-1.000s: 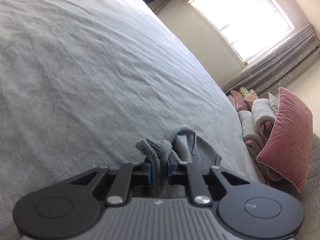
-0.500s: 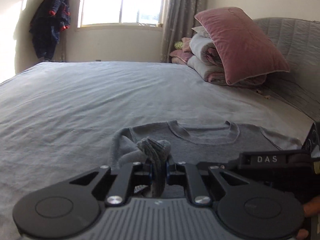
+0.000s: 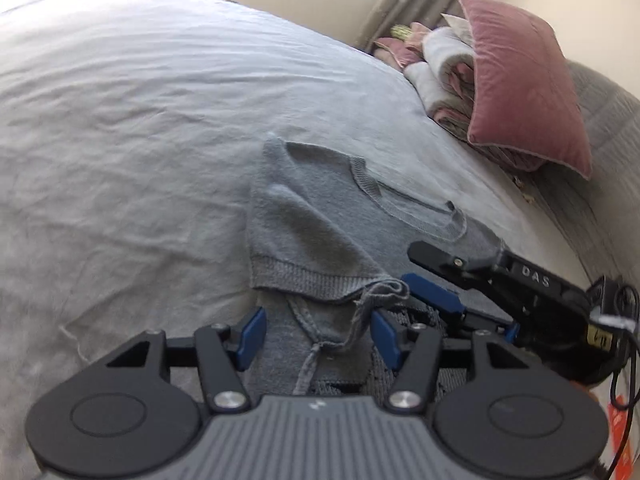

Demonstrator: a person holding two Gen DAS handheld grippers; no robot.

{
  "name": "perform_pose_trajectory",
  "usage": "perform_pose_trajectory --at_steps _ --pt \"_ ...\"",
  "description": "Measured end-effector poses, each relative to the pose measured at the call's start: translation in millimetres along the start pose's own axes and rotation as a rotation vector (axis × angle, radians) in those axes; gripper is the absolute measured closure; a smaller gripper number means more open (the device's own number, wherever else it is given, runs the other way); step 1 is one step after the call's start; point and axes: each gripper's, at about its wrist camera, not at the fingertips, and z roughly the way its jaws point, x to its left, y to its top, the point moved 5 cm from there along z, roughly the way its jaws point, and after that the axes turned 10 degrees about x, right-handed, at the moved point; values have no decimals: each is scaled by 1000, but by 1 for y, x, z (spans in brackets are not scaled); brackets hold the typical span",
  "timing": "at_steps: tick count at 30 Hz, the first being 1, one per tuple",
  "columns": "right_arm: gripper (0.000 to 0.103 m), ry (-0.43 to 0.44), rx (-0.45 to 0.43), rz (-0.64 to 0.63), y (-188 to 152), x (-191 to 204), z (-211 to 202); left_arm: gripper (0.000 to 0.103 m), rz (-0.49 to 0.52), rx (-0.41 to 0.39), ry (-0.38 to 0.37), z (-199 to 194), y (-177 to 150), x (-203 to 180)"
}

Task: Fold clothes
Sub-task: 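Fold the held sleeve with the left gripper across the sweater body, then release the sleeve with the left gripper and pull back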

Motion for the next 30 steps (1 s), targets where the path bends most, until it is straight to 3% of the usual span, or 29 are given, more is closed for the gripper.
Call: perform_pose_trajectory --at_steps 3,6,8,11,13,18,26,30 --pt "63 1 0 -1 -1 -2 -1 46 -129 -23 20 6 5 18" --pt "64 -2 2 -5 0 -3 -1 48 -191 -44 7 12 9 20" --pt "64 -4 3 -7 0 -3 -1 69 -232 -58 -2 16 12 21" --pt "64 -5 4 -10 0 -3 -2 92 -241 -43 11 19 21 18" --pt "64 -6 4 -12 0 -4 -1 96 -212 -42 57 16 28 14" --pt "64 -8 4 -14 2 -3 -1 98 -60 -84 252 -3 49 9" --pt "64 -16 3 -24 1 -3 -1 98 170 -140 660 -20 93 23" --pt "64 -21 2 -33 1 -1 0 98 209 -133 759 -13 105 37"
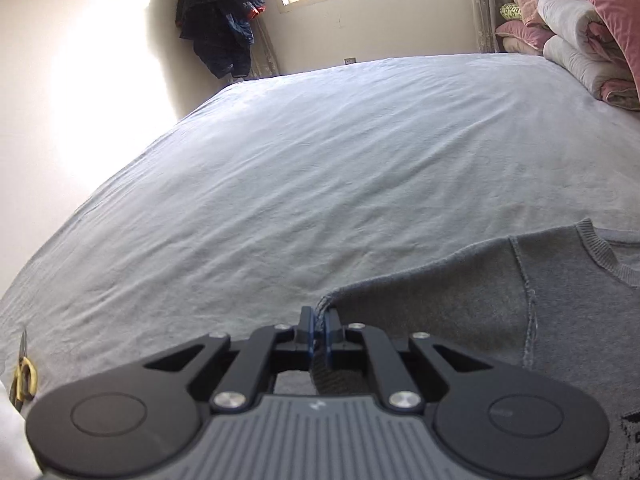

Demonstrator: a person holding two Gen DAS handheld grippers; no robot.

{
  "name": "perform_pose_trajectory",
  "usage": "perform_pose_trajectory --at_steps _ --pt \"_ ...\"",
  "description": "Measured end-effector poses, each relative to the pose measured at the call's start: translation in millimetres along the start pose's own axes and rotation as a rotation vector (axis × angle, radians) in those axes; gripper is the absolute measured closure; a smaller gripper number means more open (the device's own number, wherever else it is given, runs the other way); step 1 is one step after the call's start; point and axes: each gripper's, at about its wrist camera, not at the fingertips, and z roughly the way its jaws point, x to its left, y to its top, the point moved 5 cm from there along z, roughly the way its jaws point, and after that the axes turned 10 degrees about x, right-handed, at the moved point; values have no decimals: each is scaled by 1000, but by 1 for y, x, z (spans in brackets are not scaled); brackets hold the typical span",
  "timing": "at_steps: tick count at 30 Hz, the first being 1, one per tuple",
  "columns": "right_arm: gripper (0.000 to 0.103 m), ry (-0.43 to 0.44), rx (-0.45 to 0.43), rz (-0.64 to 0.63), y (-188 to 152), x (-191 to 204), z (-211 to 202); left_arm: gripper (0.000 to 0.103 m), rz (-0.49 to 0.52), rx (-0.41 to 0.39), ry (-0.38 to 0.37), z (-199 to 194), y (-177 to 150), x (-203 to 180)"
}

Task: Fold clothes
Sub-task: 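Release the sleeve with the left gripper and pull back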

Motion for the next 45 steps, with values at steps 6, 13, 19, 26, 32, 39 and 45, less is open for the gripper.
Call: perform_pose_trajectory --at_steps 6,13,19,26,32,39,45 --pt "64 -9 1 -15 0 1 1 98 46 14 75 29 2 -5" --pt "64 -9 2 -17 1 1 2 89 15 63 120 50 -4 -11" --pt "64 -11 2 -20 1 2 2 86 -54 -31 -2 16 2 -21" --pt "64 -20 1 -31 1 4 4 84 -23 9 -160 23 -19 -64" --pt "64 -15 4 -27 2 4 3 73 100 -59 35 39 -33 -55" --pt "64 -10 5 -23 2 3 2 72 14 -25 67 31 -32 -19" --pt "64 -19 4 -31 1 4 2 71 -73 -48 -113 -3 -43 -22"
